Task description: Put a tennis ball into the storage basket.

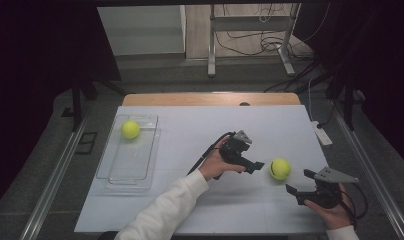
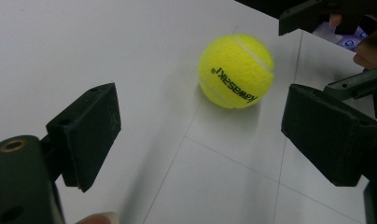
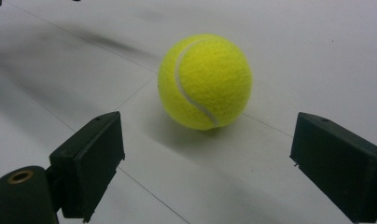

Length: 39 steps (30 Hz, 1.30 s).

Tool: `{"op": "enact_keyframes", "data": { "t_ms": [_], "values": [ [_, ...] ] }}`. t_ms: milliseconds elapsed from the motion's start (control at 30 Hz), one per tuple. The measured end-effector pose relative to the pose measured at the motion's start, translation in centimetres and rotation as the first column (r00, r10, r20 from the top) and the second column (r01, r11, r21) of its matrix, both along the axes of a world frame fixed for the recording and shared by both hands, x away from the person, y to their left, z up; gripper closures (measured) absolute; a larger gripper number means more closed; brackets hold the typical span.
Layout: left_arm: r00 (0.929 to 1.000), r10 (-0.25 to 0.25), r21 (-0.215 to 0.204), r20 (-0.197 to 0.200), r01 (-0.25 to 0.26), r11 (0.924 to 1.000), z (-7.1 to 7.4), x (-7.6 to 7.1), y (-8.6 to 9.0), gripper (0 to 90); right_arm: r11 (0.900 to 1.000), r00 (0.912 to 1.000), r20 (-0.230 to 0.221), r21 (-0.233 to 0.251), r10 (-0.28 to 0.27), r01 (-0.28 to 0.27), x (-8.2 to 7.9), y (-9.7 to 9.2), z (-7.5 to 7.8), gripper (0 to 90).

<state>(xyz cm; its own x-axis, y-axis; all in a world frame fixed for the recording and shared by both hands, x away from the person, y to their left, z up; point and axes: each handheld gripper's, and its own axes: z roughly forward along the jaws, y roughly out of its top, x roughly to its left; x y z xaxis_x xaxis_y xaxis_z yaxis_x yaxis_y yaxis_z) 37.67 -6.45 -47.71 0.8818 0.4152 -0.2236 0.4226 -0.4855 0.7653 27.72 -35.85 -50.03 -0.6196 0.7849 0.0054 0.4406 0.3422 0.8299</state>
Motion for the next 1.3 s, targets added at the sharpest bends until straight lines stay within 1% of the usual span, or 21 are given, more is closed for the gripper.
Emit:
{"op": "enact_keyframes", "data": {
  "t_ms": [100,267,433,633,967,1300],
  "values": [
    [1.0000,-0.004,-0.006,-0.008,0.004,1.0000,-0.1,0.1,-0.3,12.6,1.0000,1.0000,0.000,0.006,0.003,-0.003,0.0,0.0,0.0,10.1],
    [0.9999,-0.011,-0.009,-0.010,0.010,0.9999,-0.1,0.1,-0.6,12.6,1.0000,1.0000,0.000,0.007,0.004,-0.004,0.0,0.0,0.0,10.1],
    [0.9997,-0.021,-0.003,-0.011,0.021,0.9998,-0.3,0.1,-1.0,12.6,1.0000,1.0000,-0.004,0.005,0.004,-0.004,0.0,0.0,-0.1,10.1],
    [0.9994,-0.030,-0.005,-0.014,0.030,0.9995,-0.2,0.3,-1.8,12.6,1.0000,1.0000,-0.007,0.001,0.000,0.000,0.1,-0.1,-0.1,10.1],
    [0.9987,-0.044,-0.004,-0.023,0.044,0.9990,-0.3,0.6,-3.2,12.4,0.9999,1.0000,-0.008,0.012,0.004,-0.004,0.1,-0.1,-0.2,10.1],
    [0.9974,-0.060,0.007,-0.039,0.061,0.9981,-0.9,0.8,-4.6,12.3,0.9999,1.0000,-0.009,0.010,0.005,-0.005,0.1,-0.1,-0.2,10.1]
  ]
}}
